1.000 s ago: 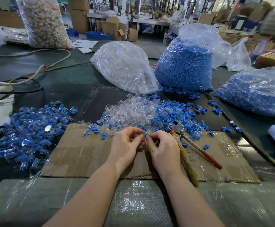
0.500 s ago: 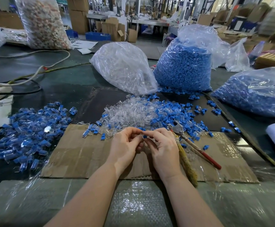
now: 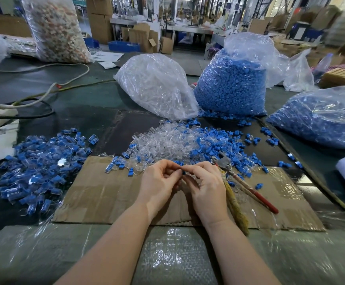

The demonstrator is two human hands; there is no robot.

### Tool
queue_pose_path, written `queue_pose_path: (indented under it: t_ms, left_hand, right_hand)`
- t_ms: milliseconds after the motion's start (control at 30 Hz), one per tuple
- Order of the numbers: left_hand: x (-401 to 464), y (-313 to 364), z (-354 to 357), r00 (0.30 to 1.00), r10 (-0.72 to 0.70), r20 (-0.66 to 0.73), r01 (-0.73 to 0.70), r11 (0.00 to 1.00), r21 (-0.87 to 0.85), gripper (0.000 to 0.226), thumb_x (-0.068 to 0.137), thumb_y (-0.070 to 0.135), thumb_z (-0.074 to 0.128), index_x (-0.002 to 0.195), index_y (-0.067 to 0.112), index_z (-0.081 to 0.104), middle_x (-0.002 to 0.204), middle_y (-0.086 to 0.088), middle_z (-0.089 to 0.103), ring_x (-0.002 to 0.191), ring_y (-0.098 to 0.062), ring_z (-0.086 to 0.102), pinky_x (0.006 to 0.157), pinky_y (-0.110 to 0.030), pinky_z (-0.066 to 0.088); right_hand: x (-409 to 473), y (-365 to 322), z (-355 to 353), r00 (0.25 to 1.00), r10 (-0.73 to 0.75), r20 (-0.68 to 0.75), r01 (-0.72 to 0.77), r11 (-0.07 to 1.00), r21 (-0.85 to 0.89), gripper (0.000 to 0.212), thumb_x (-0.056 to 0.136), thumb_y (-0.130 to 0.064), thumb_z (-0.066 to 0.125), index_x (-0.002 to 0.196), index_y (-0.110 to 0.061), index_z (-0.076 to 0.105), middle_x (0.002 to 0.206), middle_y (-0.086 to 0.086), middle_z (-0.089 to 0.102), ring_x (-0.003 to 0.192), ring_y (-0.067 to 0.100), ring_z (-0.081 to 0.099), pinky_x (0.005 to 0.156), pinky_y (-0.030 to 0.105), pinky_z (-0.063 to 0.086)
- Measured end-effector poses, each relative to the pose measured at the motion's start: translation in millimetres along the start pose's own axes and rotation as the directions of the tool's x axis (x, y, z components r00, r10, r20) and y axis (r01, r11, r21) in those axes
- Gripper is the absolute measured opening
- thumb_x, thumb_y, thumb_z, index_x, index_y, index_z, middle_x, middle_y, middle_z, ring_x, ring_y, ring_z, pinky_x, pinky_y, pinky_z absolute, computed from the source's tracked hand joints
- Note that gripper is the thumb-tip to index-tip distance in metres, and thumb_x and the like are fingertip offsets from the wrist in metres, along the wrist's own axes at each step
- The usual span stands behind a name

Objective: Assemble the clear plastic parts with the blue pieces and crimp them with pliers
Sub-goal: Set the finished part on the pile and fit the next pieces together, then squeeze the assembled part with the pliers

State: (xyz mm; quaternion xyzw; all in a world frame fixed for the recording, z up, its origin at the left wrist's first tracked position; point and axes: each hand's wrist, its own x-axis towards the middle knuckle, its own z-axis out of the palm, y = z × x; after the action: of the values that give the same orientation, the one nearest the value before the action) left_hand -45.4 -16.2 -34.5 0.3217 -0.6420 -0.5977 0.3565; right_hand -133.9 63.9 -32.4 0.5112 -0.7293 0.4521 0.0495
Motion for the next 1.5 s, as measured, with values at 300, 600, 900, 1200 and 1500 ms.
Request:
queue_pose_path:
  t_ms: [300,600,900,1200,1500]
  left_hand:
    - [6.0,-1.5,-0.5,0.993,-0.119,-0.009,0.116,0.981,-0.158,0.006,0.089,0.0,0.057,0.085,0.004,0.06,0.064,-0.013,0.06,0.052,-0.016,0.055,0.052,-0.025,0.049]
    - [10.4,-4.4,-3.8,0.987,-0.162,0.002,0.157,0.954,-0.256,0.004,0.089,-0.001,0.057,0.088,0.002,0.06,0.063,-0.011,0.062,0.051,-0.016,0.055,0.05,-0.025,0.049]
    - [14.3,-5.8,-5.1,0.984,-0.175,-0.008,0.167,0.948,-0.273,0.004,0.09,0.003,0.057,0.088,0.004,0.06,0.06,-0.007,0.064,0.048,-0.012,0.057,0.044,-0.023,0.048]
    - [18.0,-6.8,-4.8,0.977,-0.201,-0.074,0.167,0.933,-0.318,0.006,0.09,0.004,0.057,0.084,0.007,0.059,0.053,-0.004,0.063,0.043,-0.01,0.055,0.039,-0.023,0.045]
    - [19.0,-5.9,-5.1,0.974,-0.192,-0.118,0.151,0.946,-0.287,0.008,0.089,0.002,0.057,0.083,0.006,0.059,0.054,-0.001,0.062,0.044,-0.006,0.056,0.042,-0.018,0.047]
  right_hand:
    - [4.9,-5.8,-33.4,0.957,0.278,-0.083,-0.287,0.868,-0.405,0.042,0.088,-0.035,0.059,0.126,-0.017,0.053,0.121,0.005,0.053,0.114,0.022,0.045,0.096,0.037,0.033]
    - [-1.4,4.5,-66.7,0.729,0.68,0.077,-0.4,0.514,-0.759,0.053,0.089,-0.055,0.045,0.123,-0.014,0.042,0.131,0.01,0.044,0.12,0.03,0.042,0.098,0.047,0.034]
    - [15.4,-16.0,-65.8,0.814,0.514,0.269,-0.355,0.808,-0.47,0.031,0.096,-0.043,0.036,0.08,-0.017,0.04,0.082,0.001,0.05,0.071,0.015,0.047,0.061,0.031,0.038]
    - [21.0,-35.7,-56.6,0.694,0.462,0.552,-0.412,0.884,-0.221,0.028,0.093,-0.029,0.045,0.07,-0.015,0.038,0.059,0.0,0.035,0.054,0.016,0.033,0.051,0.03,0.023]
    - [23.1,-39.3,-64.8,0.613,0.443,0.653,-0.435,0.88,-0.19,0.006,0.086,-0.007,0.047,0.09,-0.007,0.051,0.071,0.004,0.04,0.054,0.014,0.034,0.047,0.025,0.026]
